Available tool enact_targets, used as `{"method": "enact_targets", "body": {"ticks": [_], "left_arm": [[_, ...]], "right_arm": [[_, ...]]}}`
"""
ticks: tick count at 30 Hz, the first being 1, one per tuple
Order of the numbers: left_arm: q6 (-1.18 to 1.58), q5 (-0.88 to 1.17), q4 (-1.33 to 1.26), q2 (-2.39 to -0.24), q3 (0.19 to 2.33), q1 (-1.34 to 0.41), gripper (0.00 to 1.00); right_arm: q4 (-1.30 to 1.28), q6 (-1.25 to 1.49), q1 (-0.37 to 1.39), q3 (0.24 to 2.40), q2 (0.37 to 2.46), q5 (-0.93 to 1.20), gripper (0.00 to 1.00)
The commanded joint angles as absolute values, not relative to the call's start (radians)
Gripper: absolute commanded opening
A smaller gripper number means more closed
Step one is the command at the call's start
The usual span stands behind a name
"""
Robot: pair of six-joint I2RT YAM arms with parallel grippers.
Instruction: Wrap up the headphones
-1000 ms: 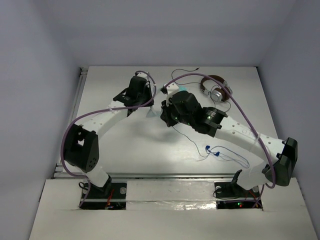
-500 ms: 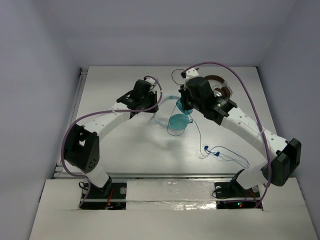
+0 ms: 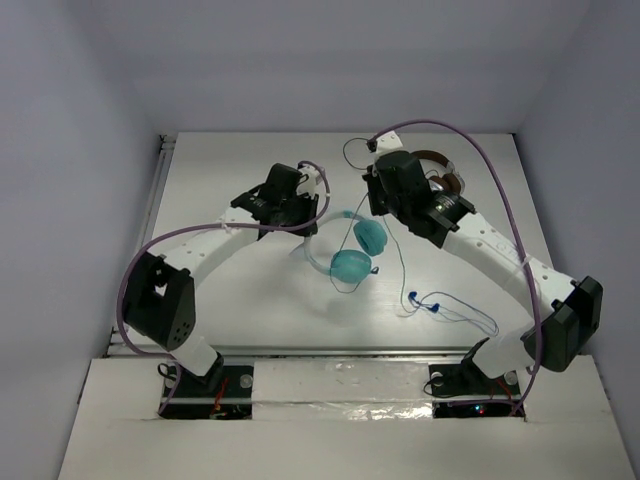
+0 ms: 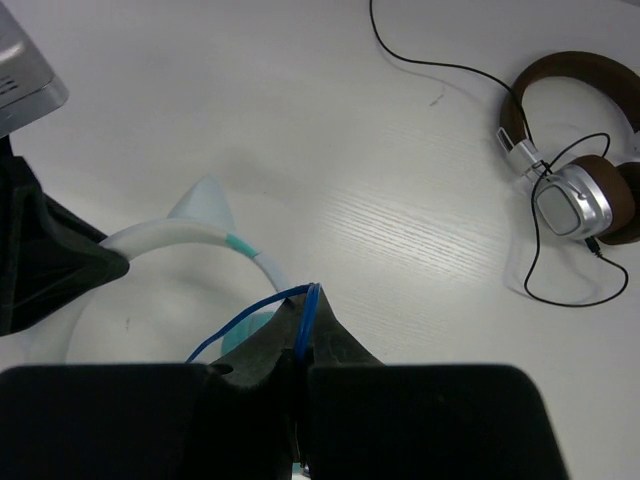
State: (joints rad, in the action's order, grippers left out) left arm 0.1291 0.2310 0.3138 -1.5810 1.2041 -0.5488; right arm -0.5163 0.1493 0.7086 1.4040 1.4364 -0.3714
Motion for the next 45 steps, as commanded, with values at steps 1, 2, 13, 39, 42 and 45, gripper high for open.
{"method": "enact_targets", "body": {"ticks": [1,2,13,39,42,45], "left_arm": [[0.098,0.368,0.276,-1.500,1.206,-0.554,0.00],[0.098,0.386,0.269,-1.494,1.203,-0.554,0.00],[0.133,0.552,0.201,-1.479,1.220,-0.535,0.00],[0.224,0.636,0.161,-1.397,1.322,-0.474,0.00],[0.227,0.663,0.167,-1.394,1.327,-0.465,0.00],[0.235,0.686,0.158,-1.385,1.322,-0.465,0.00]], "right_arm": [[-0.483,0.127,0.696,1.430,1.448,-0.411,0.00],[-0.479,0.127,0.696,1.425,1.453,-0.413,0.00],[-0.381,0.221,0.667,1.306,1.371,-0.457,0.05],[0.146,0.425,0.469,0.870,1.123,0.060,0.23],[0.153,0.422,0.451,0.876,1.137,0.083,0.23],[0.155,0.419,0.451,0.888,1.144,0.103,0.23]]}}
